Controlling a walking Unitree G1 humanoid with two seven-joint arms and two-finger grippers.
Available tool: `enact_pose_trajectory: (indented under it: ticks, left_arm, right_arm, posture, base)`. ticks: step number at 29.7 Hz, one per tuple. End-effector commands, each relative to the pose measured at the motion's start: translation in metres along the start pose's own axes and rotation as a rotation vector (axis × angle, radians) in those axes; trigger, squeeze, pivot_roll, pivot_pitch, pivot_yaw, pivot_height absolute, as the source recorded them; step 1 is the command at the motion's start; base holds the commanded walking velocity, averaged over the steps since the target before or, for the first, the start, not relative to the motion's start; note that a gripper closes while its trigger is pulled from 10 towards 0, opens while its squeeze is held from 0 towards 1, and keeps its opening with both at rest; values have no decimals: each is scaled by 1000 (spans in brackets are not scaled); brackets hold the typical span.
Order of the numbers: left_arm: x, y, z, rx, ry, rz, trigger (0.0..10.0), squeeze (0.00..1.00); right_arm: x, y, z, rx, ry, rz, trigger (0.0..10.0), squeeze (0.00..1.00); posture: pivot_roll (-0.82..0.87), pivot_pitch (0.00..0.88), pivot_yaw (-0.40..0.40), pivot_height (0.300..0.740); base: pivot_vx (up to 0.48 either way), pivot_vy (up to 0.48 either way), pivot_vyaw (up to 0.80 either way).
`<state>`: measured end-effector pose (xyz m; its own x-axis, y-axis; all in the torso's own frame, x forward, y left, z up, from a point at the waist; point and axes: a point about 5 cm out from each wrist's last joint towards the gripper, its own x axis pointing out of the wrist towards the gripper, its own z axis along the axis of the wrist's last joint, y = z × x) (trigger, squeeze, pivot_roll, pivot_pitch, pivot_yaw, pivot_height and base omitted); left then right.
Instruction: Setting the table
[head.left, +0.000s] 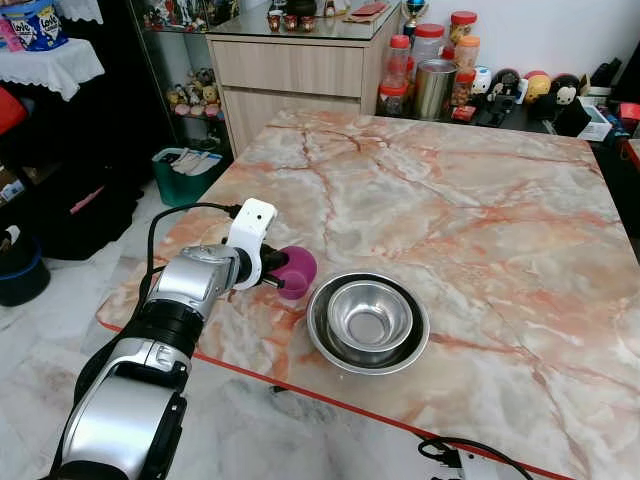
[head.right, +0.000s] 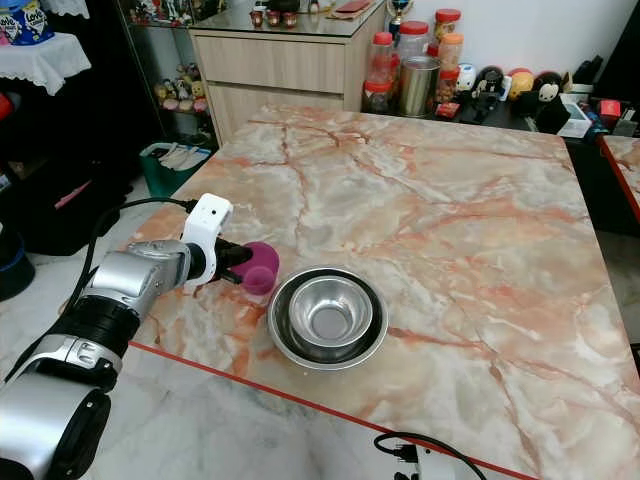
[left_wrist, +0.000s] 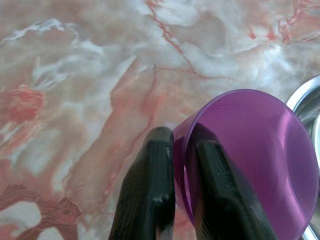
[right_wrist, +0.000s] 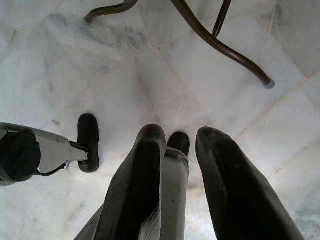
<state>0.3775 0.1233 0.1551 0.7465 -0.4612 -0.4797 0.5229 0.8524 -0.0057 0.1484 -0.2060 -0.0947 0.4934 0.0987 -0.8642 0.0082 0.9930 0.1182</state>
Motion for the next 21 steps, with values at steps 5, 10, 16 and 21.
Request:
enact_pose_trajectory:
  ticks: [5,10,16,21]
  left_arm:
    - [-3,4,12,36,-50,48,10000,0]
    - [-6,5,25,28,-123,48,10000,0]
    - [-5,3,24,33,-128,46,10000,0]
    - [-9,9,28,23,-151,71,10000,0]
  right_arm:
    - [0,1,0,5,-2,6,10000,0]
    - [0,1,1,3,-2,6,10000,0]
    - [0,2,1,5,-4,7,10000,0]
    - [0,1,1,3,-3,8,10000,0]
  posture:
    - [76,0,32,740]
    - [80,0,31,740]
    - [79,0,31,740]
    - [79,0,29,740]
  base:
    - [0,0,0]
    - [0,0,0]
    - [0,0,0]
    - [0,0,0]
